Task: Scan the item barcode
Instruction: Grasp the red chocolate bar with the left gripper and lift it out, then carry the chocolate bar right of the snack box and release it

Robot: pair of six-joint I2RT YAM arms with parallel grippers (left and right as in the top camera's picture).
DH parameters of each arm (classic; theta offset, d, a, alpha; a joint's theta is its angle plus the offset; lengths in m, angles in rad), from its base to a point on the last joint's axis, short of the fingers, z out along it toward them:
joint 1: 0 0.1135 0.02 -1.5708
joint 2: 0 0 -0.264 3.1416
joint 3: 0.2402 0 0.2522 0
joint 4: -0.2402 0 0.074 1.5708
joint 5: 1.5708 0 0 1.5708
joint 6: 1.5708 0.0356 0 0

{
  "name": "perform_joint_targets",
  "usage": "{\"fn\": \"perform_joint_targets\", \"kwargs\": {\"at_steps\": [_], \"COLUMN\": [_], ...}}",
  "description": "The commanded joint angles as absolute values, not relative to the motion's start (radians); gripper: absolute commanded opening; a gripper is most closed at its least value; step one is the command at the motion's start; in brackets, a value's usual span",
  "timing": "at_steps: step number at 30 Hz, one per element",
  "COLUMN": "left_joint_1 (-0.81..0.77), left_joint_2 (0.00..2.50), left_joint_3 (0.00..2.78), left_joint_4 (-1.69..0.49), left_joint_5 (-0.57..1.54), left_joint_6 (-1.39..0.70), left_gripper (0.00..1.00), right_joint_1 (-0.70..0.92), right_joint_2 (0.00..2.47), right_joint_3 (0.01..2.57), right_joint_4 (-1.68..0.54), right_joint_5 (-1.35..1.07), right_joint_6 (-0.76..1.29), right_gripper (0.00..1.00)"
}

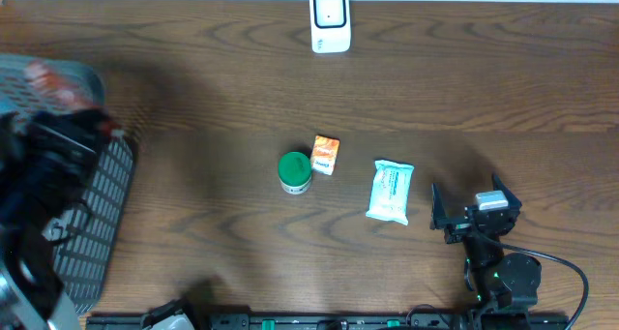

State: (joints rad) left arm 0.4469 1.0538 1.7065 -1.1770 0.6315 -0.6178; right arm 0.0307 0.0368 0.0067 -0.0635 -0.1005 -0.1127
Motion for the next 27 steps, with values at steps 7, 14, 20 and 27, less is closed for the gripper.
{"fn": "perform_joint_targets", "kwargs": {"at_steps": [7, 14, 20, 27], "left_joint_1": [0.007, -0.241, -0.411, -0.558], "left_joint_2": [1.105, 1.286, 1.464, 1.662], "left_joint_3": [1.639, 1.588, 1.588, 1.588], "left_joint_4": [-1.167, -1.105, -0.927, -0.712], "left_joint_5": [0.827, 0.828, 0.891, 0.961], "left_joint_6": [-0.524, -0.522, -0.471, -0.482], "left_gripper": [0.07, 0.07, 0.07, 0.07], "right_joint_1": [0.041, 0.041, 0.041, 0.041], "right_joint_2": [0.033, 0.033, 0.033, 0.033], "right_joint_3": [0.006, 0.006, 0.006, 0.006], "right_joint_4": [-0.067, -0.067, -0.067, -0.067], "right_joint_5": [-0.103, -0.103, -0.103, -0.103], "right_joint_6": [-0.102, -0.102, -0.102, -0.102], "right_gripper": [0.99, 0.99, 0.99, 0.99]}}
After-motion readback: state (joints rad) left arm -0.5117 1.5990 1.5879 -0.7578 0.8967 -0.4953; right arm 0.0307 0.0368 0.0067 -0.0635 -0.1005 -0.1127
